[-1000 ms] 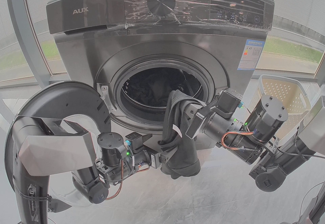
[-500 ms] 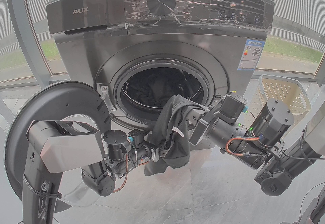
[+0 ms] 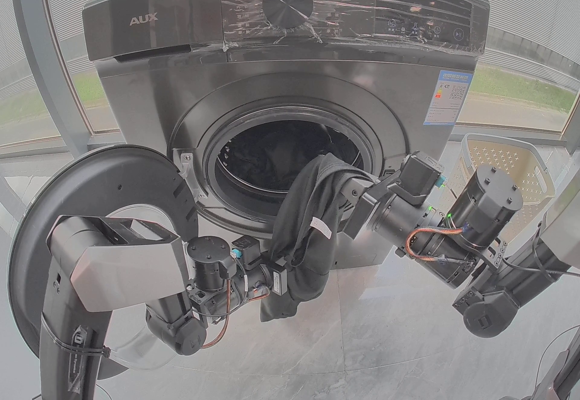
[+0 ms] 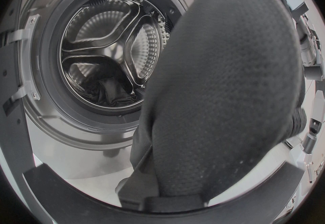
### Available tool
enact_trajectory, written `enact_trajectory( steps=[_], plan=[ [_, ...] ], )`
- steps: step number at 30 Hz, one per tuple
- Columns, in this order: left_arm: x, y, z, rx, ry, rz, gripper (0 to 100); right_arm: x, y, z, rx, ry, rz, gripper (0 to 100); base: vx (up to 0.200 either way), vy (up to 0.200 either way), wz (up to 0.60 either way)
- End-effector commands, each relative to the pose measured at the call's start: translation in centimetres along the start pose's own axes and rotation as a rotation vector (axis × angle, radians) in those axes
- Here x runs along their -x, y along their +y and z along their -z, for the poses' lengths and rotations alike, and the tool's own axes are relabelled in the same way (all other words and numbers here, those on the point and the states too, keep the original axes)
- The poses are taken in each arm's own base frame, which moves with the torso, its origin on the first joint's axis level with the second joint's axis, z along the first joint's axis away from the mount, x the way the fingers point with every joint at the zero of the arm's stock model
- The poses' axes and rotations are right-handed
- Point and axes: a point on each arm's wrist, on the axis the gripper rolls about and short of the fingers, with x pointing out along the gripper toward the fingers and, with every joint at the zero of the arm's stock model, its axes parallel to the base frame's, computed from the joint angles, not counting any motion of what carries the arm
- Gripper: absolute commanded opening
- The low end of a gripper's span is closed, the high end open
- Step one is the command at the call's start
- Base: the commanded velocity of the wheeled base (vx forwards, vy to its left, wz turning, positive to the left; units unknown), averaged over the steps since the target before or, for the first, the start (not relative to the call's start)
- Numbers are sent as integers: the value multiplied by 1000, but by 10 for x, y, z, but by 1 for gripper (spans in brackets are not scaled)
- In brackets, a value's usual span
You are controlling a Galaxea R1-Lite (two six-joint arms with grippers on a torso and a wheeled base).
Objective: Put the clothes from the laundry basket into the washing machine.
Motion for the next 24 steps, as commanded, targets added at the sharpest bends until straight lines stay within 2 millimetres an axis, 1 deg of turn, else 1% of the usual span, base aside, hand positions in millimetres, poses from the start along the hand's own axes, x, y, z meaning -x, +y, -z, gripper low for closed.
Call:
enact_trajectory(
  steps=[1,2,6,10,11,12,13,14,18,19,21,22,24],
  plan=[
    [18,-12,-23,-5,-28,27,0,-6,-15,5,10,0,37,0,0,0,0],
    [25,-14,-30,-6,-34,29,0,-5,-15,6,9,3,37,0,0,0,0],
    [43,-13,-45,-4,-47,15,0,-1,-12,6,7,11,33,0,0,0,0],
    [52,-8,-59,2,-85,-15,0,10,-10,3,10,32,38,0,0,0,0],
    [55,-8,-66,3,-108,-25,0,16,-12,6,20,53,49,0,0,0,0],
    [55,-8,-66,3,-108,-25,0,16,-12,6,20,53,49,0,0,0,0],
    [59,-9,-75,7,-135,-32,0,24,-13,12,34,87,55,0,0,0,0],
    [60,-10,-79,8,-147,-32,0,29,-13,16,35,106,60,0,0,0,0],
    [64,-11,-88,4,-175,-40,0,40,-12,26,28,166,68,0,0,0,0],
    [66,-11,-93,4,-194,-60,0,46,-13,30,26,193,75,0,0,0,0],
    [68,-12,-97,4,-208,-70,0,48,-13,33,24,209,80,0,0,0,0],
    [74,-15,-106,6,-239,-82,0,53,-14,37,22,231,86,0,0,0,0],
    [79,-16,-113,14,-261,-82,0,56,-13,39,18,245,86,0,0,0,0]
  ],
)
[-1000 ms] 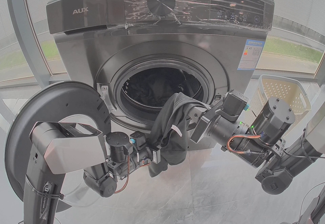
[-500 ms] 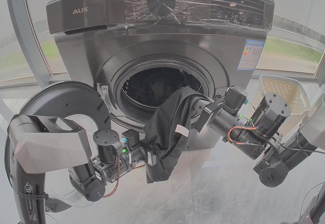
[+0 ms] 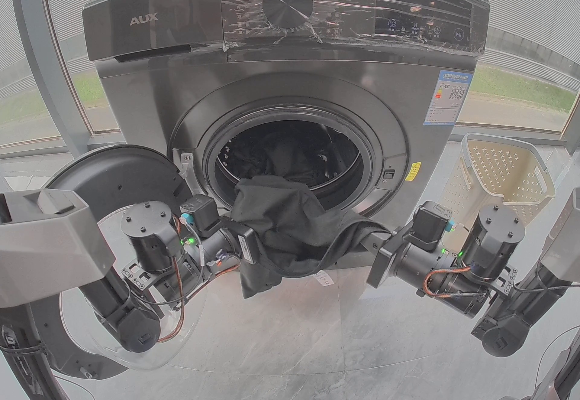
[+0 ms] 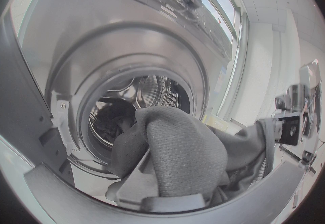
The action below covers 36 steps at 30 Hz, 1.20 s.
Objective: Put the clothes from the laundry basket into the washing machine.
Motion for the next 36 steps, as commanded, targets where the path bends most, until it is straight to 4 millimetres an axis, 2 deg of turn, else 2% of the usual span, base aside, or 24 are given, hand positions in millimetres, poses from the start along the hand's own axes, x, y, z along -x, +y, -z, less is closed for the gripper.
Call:
enact_trajectory(
  steps=[1,7,8,10,15,19,22,26,32,36],
  plan=[
    [11,-5,-30,14,-91,2,0,9,1,10,-6,51,5,0,0,0,0],
    [14,-7,-32,72,-92,8,0,7,2,9,-4,45,-3,0,0,0,0],
    [17,-7,-29,78,-79,6,0,8,2,10,-4,54,0,100,0,0,0],
    [19,-6,-28,78,-73,2,0,13,1,15,-9,79,5,100,0,0,0],
    [40,-7,-45,82,-104,-1,0,42,-2,37,-19,220,40,100,0,0,0],
    [53,-8,-55,102,-126,4,0,56,-12,38,-20,246,89,100,0,0,0],
    [55,-8,-52,107,-115,4,0,60,-18,35,-18,241,135,100,0,0,0],
    [52,-6,-52,104,-117,-8,0,75,-23,44,-12,289,252,100,0,0,0],
    [56,-5,-48,105,-98,-15,0,73,-33,40,-10,264,305,100,0,0,0],
    [65,-8,-33,83,-22,-17,0,68,-47,42,-18,257,349,100,0,0,0]
  ],
)
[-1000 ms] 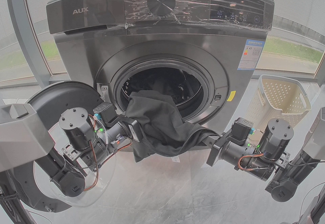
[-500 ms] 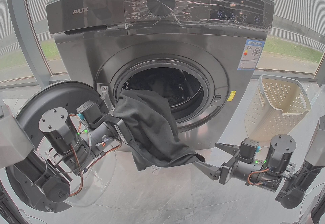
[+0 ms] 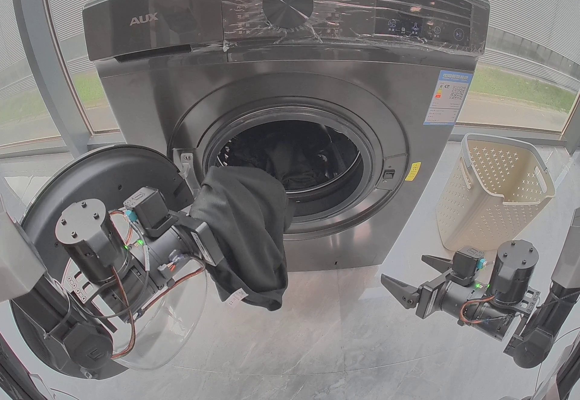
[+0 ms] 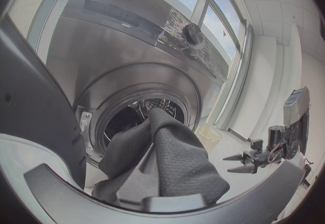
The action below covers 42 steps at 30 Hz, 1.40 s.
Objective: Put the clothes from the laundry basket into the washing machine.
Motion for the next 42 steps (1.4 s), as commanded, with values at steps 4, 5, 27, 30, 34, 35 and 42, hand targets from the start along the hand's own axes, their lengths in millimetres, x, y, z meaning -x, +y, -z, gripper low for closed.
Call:
enact_trajectory(
  steps=[4,5,27,30,34,35,42],
  plan=[
    [7,-2,10,-16,44,-23,0,-16,-8,0,-12,-11,30,100,0,0,0],
    [7,-2,11,-18,47,-39,0,-17,-7,-1,-11,-17,26,100,0,0,0],
    [-4,-16,50,-134,161,-102,0,-22,-3,-2,-15,-22,13,100,55,0,0],
    [-3,-17,51,-136,166,-98,0,-22,-2,-1,-15,-22,13,100,0,0,0],
    [-1,-18,54,-139,178,-93,0,-23,-1,-2,-14,-28,9,100,150,0,0],
    [-1,-18,54,-139,178,-93,0,-23,-1,-2,-14,-28,9,100,200,0,0],
    [-2,-23,59,-142,194,-78,0,-23,-1,-2,-16,-28,10,100,57,0,0]
  ],
)
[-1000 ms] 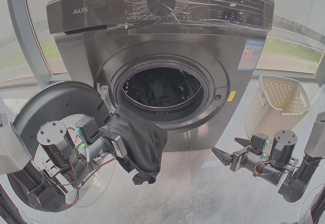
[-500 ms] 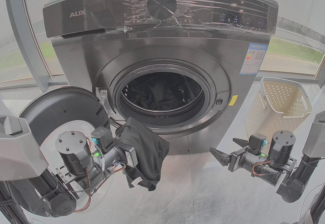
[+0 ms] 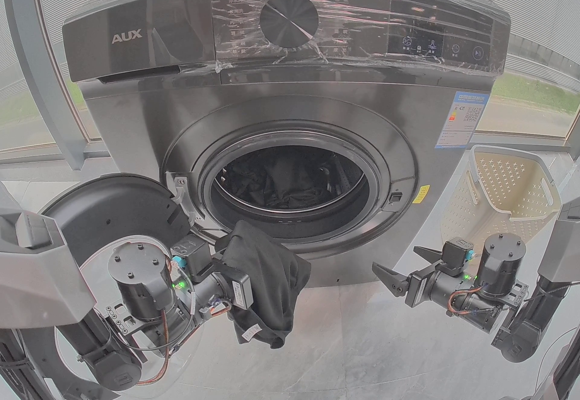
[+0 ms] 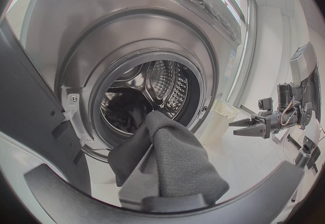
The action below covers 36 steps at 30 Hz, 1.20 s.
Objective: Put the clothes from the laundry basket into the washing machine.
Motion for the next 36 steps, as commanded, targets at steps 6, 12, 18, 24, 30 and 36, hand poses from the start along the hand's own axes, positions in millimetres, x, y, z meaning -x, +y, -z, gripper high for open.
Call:
enact_trajectory(
  steps=[6,12,18,24,30,36],
  plan=[
    [-1,-2,4,-2,11,6,0,-1,0,1,0,3,0,100,0,0,0],
    [0,-3,4,-2,13,9,0,-1,0,1,0,3,-1,100,0,0,0],
    [-1,-5,7,-4,23,5,0,0,2,1,1,4,-6,100,100,0,0],
    [3,-25,9,3,25,68,0,1,5,2,4,6,-20,100,0,0,0],
    [-10,-39,11,27,13,107,0,3,7,-3,4,-11,-27,100,0,0,0],
    [-48,-43,27,25,2,85,0,4,11,-4,8,-16,-44,100,0,0,0]
  ],
)
